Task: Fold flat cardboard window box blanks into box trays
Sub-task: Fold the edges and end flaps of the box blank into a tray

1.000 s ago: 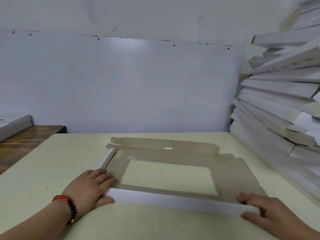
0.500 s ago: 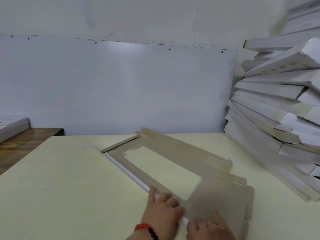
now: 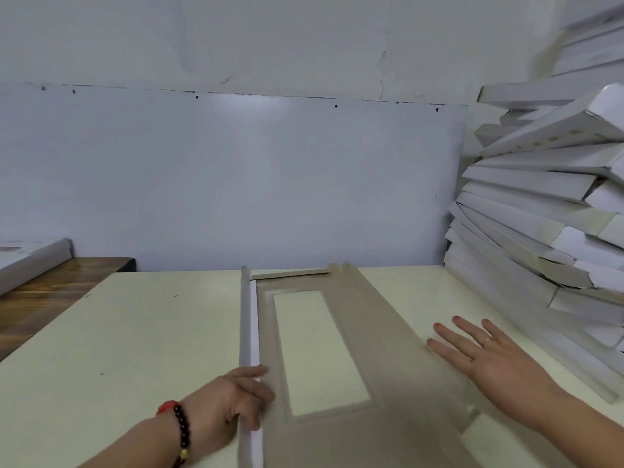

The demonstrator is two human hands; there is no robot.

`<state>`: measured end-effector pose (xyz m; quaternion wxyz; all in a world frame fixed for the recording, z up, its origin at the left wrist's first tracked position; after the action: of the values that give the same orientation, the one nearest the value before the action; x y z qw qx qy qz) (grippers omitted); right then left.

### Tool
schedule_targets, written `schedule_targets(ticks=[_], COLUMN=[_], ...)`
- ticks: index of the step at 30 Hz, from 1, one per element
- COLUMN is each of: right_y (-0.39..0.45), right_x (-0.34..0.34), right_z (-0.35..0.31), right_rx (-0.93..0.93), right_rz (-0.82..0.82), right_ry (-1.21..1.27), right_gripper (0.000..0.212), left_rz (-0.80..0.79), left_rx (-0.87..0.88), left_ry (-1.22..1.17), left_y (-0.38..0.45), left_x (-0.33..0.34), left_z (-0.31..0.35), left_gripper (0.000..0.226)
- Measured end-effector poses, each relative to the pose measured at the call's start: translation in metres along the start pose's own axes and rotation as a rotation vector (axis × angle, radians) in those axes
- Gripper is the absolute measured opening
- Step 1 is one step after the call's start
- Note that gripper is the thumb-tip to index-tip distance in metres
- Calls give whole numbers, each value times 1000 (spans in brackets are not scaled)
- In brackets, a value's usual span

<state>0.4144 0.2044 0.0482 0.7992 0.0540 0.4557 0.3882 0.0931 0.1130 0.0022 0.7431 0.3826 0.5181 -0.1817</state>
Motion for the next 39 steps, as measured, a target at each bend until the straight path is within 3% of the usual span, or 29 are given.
schedule_targets(ticks=[3, 7, 9, 10, 13, 16, 18, 19, 21, 23, 25, 30, 34, 39], right_y=[2, 8, 10, 12, 14, 15, 17, 18, 20, 26, 23, 9, 3, 15], right_x=[18, 21, 14, 11, 5, -1, -12, -19, -31, -46, -50, -39, -6, 16], right_z=[-12, -49, -61, -65, -83, -104, -118, -125, -142, -154, -168, -144, -92, -54], right_rx=[-152, -380, -433, -429, -465, -453, -438, -436, -452, -400, -390, -311, -157, -102], right_rz=[-69, -161, -259, -295, -340, -375, -399, -407, -332, -279, -298, -272, -475, -704], right_ry=[-65, -11, 52, 81, 221, 206, 176, 200, 180, 209, 291, 375, 469, 582], right_gripper=[80, 57, 37, 37, 44, 38, 30, 28, 20, 15, 16, 24, 37, 12], left_rz=[-226, -459, -538, -585, -780, -684, -529, -509, -642, -732, -692, -702, -685, -645], left_rx=[-38, -3, 97, 67, -308, -438, -519, -549, -544, -518, -496, -503, -497, -543], left_ry=[-50, 36, 300, 451, 536, 413, 148, -26, -133, -74, 32, 236, 287, 183], left_y=[-4, -1, 10, 18, 22, 45, 62, 69, 75, 76, 77, 47, 31, 35], left_x=[8, 15, 12, 7, -3, -14, -13, -6, 18, 38, 43, 46, 33, 11], left_z=[-19, -28, -26, -29, -56, -40, -10, 7, 43, 62, 71, 61, 44, 9], left_gripper=[31, 14, 12, 5, 42, 53, 62, 79, 96, 62, 41, 38, 38, 25])
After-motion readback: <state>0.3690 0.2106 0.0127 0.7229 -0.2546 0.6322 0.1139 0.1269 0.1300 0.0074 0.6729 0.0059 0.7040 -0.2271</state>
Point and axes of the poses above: each hand's wrist, its own y-axis towards the middle knuckle, its own x-axis out of the palm, z = x × y, the point moved 8 cm from there along y, towards the middle knuckle, and after that the axes turned 12 degrees about x, right-handed, at the moved point
